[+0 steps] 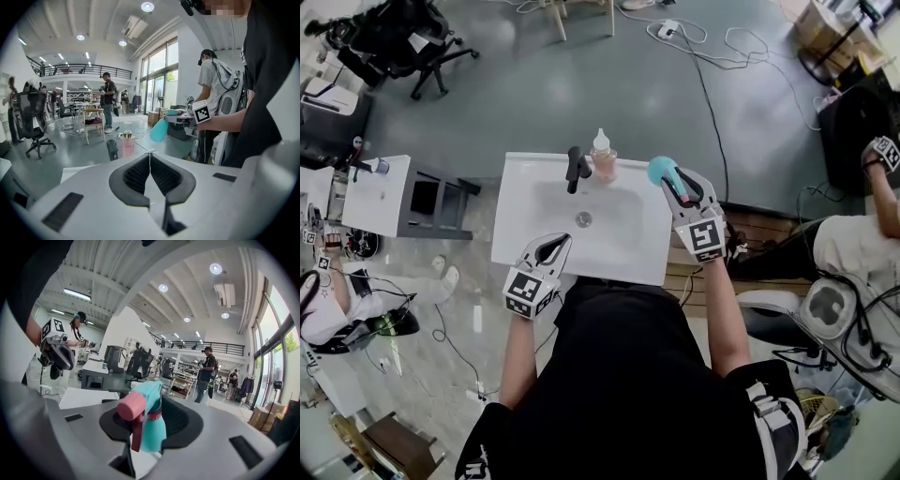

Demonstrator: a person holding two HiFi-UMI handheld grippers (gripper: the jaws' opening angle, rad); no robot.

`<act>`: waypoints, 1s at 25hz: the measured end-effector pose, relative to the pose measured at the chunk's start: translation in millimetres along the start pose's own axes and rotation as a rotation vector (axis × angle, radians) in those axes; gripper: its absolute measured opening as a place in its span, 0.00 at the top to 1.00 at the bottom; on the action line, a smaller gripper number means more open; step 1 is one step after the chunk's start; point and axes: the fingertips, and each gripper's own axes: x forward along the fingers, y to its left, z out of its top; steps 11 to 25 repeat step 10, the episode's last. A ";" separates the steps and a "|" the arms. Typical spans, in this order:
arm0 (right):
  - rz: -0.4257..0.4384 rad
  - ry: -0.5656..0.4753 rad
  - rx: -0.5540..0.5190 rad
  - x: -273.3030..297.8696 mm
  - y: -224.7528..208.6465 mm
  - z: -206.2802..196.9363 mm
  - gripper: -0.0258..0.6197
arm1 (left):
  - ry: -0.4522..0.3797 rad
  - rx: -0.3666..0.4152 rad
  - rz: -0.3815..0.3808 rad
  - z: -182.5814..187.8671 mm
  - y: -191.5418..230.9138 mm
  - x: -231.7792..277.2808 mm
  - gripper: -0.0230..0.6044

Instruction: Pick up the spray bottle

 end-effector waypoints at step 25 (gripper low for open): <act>0.022 0.000 0.005 10.2 -3.7 -6.8 0.74 | 0.013 -0.007 0.019 -0.9 4.1 9.2 0.93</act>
